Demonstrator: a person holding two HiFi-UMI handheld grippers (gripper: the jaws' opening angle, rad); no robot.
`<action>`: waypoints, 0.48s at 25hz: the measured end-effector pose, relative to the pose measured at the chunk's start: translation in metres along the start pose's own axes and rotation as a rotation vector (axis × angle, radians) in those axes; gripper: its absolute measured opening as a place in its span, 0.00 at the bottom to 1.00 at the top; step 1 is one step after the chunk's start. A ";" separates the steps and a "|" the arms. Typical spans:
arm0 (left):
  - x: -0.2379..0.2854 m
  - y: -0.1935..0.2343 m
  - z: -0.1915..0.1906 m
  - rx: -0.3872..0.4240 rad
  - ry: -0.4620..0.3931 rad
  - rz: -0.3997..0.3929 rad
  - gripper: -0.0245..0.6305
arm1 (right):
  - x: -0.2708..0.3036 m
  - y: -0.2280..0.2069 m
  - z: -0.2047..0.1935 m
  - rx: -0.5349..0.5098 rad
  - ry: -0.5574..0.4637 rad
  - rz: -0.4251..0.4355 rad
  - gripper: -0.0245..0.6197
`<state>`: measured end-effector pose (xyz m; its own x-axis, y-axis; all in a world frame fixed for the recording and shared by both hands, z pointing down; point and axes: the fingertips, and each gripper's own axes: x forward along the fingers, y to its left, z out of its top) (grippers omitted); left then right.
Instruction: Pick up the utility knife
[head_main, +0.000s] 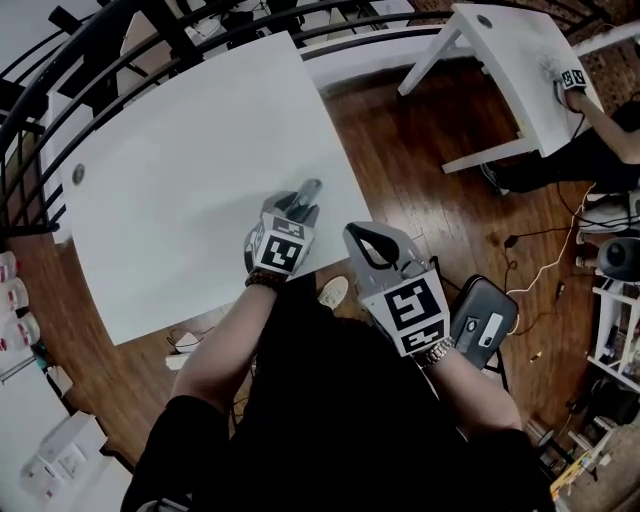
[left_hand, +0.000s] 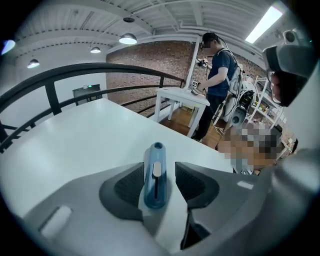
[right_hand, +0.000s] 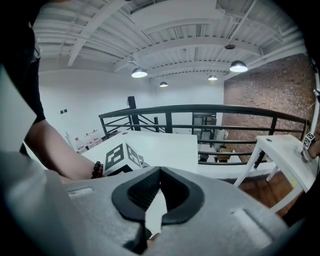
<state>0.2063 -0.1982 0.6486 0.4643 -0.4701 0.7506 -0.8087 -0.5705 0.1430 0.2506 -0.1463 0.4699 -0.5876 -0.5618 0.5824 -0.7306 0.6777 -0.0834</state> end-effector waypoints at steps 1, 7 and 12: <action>0.002 0.000 -0.003 -0.005 0.010 -0.002 0.37 | 0.002 -0.001 0.000 0.001 0.004 0.000 0.03; 0.005 0.007 -0.009 0.013 0.036 0.008 0.29 | 0.011 -0.003 0.001 0.007 0.007 0.000 0.03; -0.003 0.008 -0.001 0.009 0.011 0.004 0.29 | 0.012 -0.002 0.007 -0.001 -0.005 0.010 0.03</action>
<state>0.1983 -0.2003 0.6482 0.4575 -0.4649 0.7580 -0.8070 -0.5751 0.1343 0.2428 -0.1574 0.4715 -0.5964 -0.5573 0.5777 -0.7245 0.6836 -0.0884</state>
